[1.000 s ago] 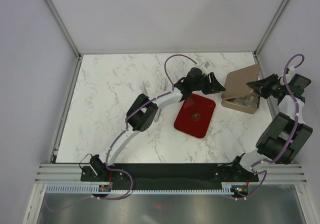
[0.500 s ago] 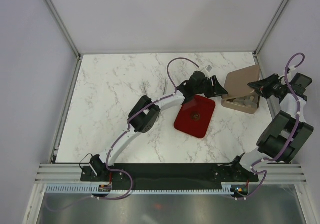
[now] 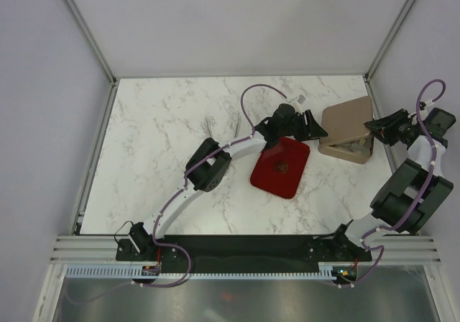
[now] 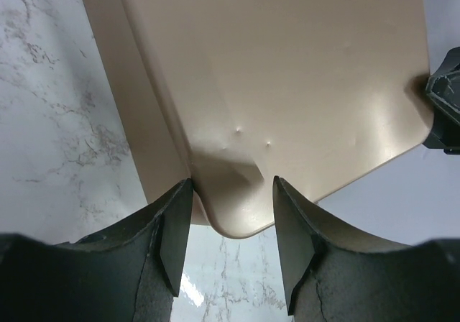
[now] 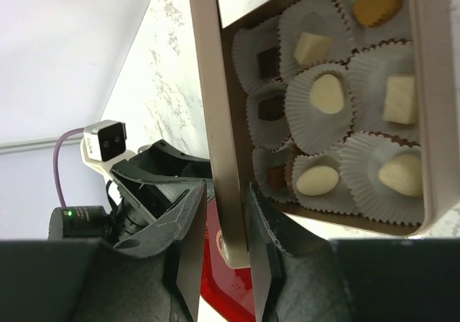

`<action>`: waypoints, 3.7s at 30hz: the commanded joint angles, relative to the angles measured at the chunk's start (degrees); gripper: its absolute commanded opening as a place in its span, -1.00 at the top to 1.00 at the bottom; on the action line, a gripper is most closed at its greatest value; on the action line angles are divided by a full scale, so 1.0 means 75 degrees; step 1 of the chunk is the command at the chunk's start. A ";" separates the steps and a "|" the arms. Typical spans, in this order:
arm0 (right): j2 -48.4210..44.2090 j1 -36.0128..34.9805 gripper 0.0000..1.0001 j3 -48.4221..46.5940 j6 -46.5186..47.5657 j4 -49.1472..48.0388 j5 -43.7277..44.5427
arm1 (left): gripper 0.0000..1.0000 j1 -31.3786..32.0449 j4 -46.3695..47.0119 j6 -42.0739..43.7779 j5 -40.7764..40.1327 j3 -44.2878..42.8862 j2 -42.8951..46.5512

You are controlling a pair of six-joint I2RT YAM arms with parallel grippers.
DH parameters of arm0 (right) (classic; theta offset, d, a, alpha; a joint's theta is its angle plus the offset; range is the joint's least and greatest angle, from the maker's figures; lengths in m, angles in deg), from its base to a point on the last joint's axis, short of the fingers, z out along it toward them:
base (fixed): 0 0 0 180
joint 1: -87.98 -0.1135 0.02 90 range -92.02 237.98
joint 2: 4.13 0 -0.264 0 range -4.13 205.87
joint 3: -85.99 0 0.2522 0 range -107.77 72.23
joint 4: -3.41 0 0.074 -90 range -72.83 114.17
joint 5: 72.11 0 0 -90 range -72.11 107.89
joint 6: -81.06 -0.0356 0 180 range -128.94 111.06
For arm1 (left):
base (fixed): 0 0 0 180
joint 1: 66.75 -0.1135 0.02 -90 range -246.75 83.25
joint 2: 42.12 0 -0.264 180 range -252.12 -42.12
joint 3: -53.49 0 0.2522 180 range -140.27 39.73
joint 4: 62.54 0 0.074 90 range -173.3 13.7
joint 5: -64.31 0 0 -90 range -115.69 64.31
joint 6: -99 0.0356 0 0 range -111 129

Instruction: Pack the chocolate

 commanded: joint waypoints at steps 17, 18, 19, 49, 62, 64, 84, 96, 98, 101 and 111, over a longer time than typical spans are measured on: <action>-0.0181 0.0100 0.08 -0.1002 0.0542 0.1480 0.3559 | -0.11 0.0124 0.0732 -0.0142 -0.0255 -0.0382 -0.0120; -0.0181 0.0100 0.08 -0.1013 0.0542 0.1492 0.3595 | -0.11 0.0124 0.0697 -0.0130 -0.0255 -0.0382 -0.0120; -0.0193 0.0112 0.08 -0.1014 0.0542 0.1504 0.3665 | -0.11 0.0124 0.0673 -0.0118 -0.0278 -0.0370 -0.0097; 0.0943 -0.4153 -0.23 -0.3532 0.3271 0.1633 0.6771 | -0.47 -0.0087 0.0229 0.1392 0.0378 0.1797 0.2093; 0.2408 -0.5243 -0.49 -0.4576 0.5379 0.2089 0.7071 | -0.55 -0.0192 -0.0393 0.3022 -0.0336 0.4948 0.5806; 0.2537 -0.5594 -0.49 -0.4611 0.5324 0.2172 0.7729 | -0.56 -0.0192 -0.0464 0.3069 -0.0617 0.5873 0.6695; 0.2819 -0.6334 -0.40 -0.3674 0.3941 0.1997 0.9231 | -0.71 -0.0181 -0.3768 0.5085 -0.3380 0.8618 1.1329; 0.3018 -0.6333 -0.29 -0.3463 0.3625 0.2008 0.9771 | -0.74 -0.0181 -0.4295 0.5249 -0.2973 0.8431 1.1669; 0.3077 -0.6334 -0.28 -0.3486 0.3624 0.2020 0.9771 | -0.75 -0.0181 -0.4284 0.5272 -0.2974 0.8489 1.1868; 0.3194 -0.6334 -0.26 -0.3533 0.3401 0.2055 0.9712 | -0.75 -0.0181 -0.4296 0.5378 -0.3302 0.8490 1.2056; 0.3440 -0.6334 -0.21 -0.3603 0.3015 0.2242 1.0123 | -0.77 -0.0181 -0.4272 0.5542 -0.3735 0.8572 1.2396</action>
